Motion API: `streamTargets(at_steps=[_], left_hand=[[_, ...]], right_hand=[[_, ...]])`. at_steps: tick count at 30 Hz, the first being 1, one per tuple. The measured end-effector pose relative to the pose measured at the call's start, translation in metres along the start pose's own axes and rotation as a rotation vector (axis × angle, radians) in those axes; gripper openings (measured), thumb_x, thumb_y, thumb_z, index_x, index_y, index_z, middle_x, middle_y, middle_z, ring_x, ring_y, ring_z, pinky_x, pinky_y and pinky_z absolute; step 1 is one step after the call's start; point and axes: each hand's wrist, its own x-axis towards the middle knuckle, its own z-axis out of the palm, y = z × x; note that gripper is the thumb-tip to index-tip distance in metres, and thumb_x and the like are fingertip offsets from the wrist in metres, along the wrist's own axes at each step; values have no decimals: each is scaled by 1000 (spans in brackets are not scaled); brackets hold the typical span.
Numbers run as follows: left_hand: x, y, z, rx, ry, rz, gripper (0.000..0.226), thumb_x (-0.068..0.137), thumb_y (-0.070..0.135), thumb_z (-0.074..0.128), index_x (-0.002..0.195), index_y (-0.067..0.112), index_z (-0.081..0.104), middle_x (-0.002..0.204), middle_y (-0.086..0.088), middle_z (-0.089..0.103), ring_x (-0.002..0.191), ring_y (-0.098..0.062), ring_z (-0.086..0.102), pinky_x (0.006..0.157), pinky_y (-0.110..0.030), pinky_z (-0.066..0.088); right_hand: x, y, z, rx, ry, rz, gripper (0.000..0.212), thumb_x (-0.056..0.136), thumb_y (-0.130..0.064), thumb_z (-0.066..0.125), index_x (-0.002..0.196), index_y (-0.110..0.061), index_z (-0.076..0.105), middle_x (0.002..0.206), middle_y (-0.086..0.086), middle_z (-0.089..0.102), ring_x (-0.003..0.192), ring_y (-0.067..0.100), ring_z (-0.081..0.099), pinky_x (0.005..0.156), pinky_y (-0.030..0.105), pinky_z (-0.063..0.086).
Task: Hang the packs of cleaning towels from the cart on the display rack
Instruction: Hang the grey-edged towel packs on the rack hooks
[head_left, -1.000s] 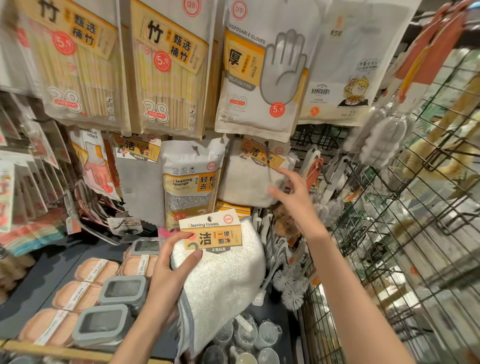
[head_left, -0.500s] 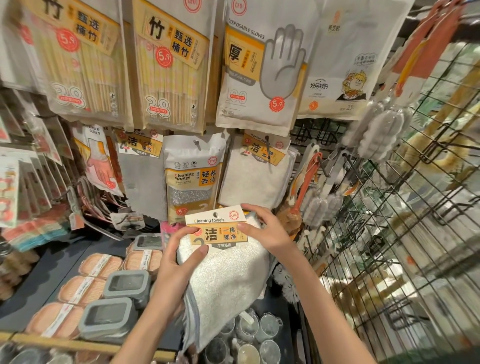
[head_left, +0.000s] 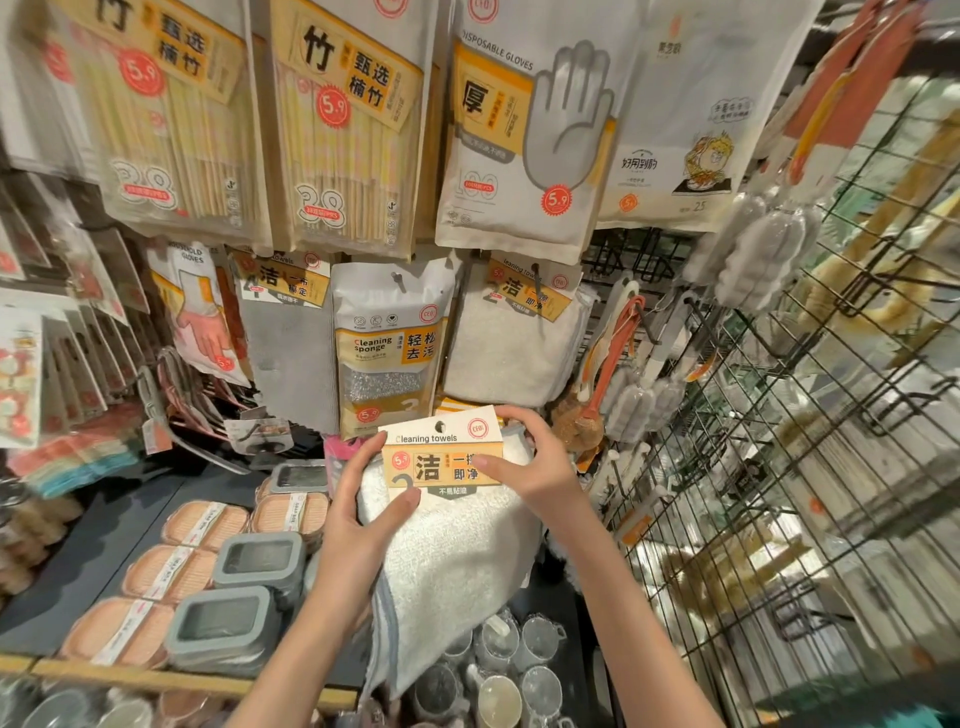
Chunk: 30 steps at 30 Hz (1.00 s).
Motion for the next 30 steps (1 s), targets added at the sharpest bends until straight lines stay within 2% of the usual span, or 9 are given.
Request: streamTargets(at_steps=[5,7,10,14,19,22,24,26,30], left_hand=[[-2,2,2,24,-38,-1,67,79,13,73,130,50,50,118,42,55,113,11,55,96,-35,46],[-2,3,3,47,-53,5,65,75,20,75,128,50,52,118,44,54,112,17,52,94,-30,44],[0,3,4,65,-59,-13,62,74,27,75,125,54,52,121,43,53,117,17,48,98,-31,41],[3,4,3,140,-75,-30,59,77,37,70,125,62,47,114,60,40,109,34,36,100,-33,34],[8,6,4,217,-90,-23,55,78,40,70,121,65,47,113,61,38,104,39,32,101,-35,30],[13,8,4,200,-78,-7,56,76,35,77,120,59,51,119,52,45,115,26,39,101,-35,36],[15,10,5,168,-56,-8,58,73,33,81,122,50,54,132,31,50,130,-2,45,108,-47,38],[17,10,4,143,-35,-19,59,69,35,79,121,48,55,138,10,52,132,-23,46,109,-56,35],[19,9,-2,111,-30,-61,70,61,50,80,124,51,51,140,-1,53,131,-30,47,107,-60,36]], right_hand=[[2,5,-1,59,44,61,46,73,2,76,111,-8,52,113,20,62,101,30,63,85,43,54],[4,6,-4,51,61,74,39,73,3,75,105,-5,54,110,21,64,92,26,65,78,34,56],[9,4,-9,70,85,63,31,74,6,73,96,-4,55,103,21,66,76,14,64,64,19,54],[14,2,-18,107,104,52,29,77,8,69,95,-4,50,101,18,64,77,18,65,60,19,54],[23,-1,-21,134,139,21,27,82,8,65,96,-7,48,103,10,61,84,15,64,60,15,53],[31,-4,-23,120,169,-7,27,81,6,66,97,-9,49,99,0,61,81,4,62,61,12,51],[37,-7,-26,77,212,-37,28,80,5,67,98,-10,51,94,-10,58,78,-5,61,61,9,49],[42,-10,-32,44,273,-69,29,81,1,67,100,-14,50,95,-17,55,81,-8,60,64,8,49],[52,-15,-48,-7,298,-67,32,84,-7,66,105,-24,49,100,-19,56,97,4,59,85,24,49]])
